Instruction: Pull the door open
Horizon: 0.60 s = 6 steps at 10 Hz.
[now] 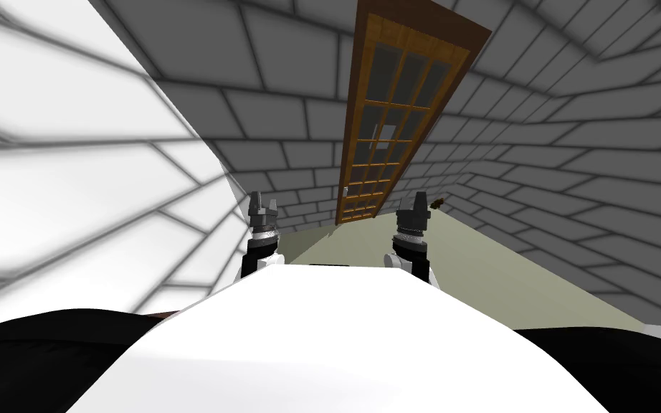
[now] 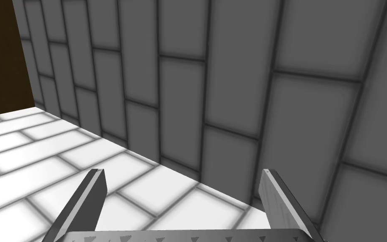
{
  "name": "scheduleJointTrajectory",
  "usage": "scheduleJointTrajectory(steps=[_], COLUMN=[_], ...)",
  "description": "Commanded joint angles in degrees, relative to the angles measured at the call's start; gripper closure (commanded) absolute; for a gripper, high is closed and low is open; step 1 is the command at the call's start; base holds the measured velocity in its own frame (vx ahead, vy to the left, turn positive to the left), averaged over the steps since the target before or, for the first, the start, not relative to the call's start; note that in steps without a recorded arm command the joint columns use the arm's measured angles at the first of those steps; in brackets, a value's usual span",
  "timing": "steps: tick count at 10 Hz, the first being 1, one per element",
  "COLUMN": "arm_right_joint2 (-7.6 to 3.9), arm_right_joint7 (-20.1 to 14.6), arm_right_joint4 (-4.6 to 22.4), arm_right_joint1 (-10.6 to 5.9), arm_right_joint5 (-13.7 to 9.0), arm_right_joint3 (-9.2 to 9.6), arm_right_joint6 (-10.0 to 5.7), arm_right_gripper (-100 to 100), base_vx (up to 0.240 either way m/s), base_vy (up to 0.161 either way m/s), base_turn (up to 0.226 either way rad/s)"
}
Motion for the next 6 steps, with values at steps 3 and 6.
scheduleJointTrajectory(steps=[3,6], arm_right_joint2=[-0.49,-0.89], arm_right_joint7=[2.03,3.78], arm_right_joint4=[3.34,6.23], arm_right_joint1=[-1.05,-1.95], arm_right_joint5=[0.94,1.75], arm_right_joint3=[-0.18,-0.34], arm_right_joint6=[-0.89,-1.65], arm_right_gripper=[-100,-100], base_vx=[0.068,0.074], base_vy=[0.008,-0.004], base_turn=[0.006,0.005])
